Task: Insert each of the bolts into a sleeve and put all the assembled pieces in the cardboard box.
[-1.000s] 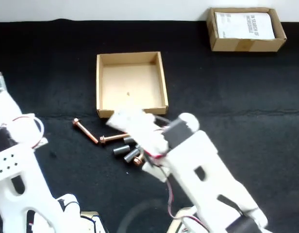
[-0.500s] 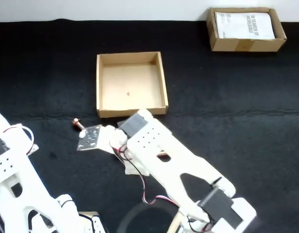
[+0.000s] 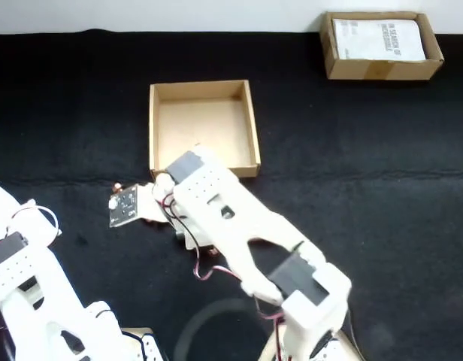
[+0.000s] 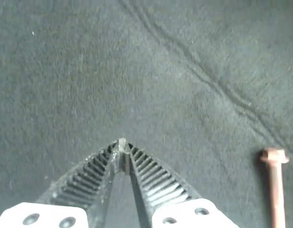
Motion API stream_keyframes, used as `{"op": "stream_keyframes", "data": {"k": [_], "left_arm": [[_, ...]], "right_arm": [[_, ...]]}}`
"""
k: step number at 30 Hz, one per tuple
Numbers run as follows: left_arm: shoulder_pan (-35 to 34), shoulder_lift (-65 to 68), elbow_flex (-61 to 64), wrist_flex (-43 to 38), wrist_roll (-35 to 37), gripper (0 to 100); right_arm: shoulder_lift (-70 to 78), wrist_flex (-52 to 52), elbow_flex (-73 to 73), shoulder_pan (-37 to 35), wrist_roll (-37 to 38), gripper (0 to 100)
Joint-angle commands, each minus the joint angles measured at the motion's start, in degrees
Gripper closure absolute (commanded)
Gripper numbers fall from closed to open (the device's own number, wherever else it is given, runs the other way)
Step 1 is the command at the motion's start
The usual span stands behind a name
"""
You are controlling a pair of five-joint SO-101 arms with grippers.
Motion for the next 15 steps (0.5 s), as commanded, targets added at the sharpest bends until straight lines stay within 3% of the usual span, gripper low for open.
{"op": "stream_keyframes", "data": {"k": [1,6,15], "left_arm": [[-0.2,0.0,-0.1,-1.4,0.1,99],[-0.2,0.1,-0.1,-1.5,0.1,99],[-0.1,0.3,-0.1,-1.6,0.1,99]], "right_arm": [[3.6,-2.7,-3.8,1.5,0.6,73.1],[8.2,-8.2,-4.0,4.0,3.5,73.1],[12.7,-6.8,-3.6,5.8,3.6,73.1]]}}
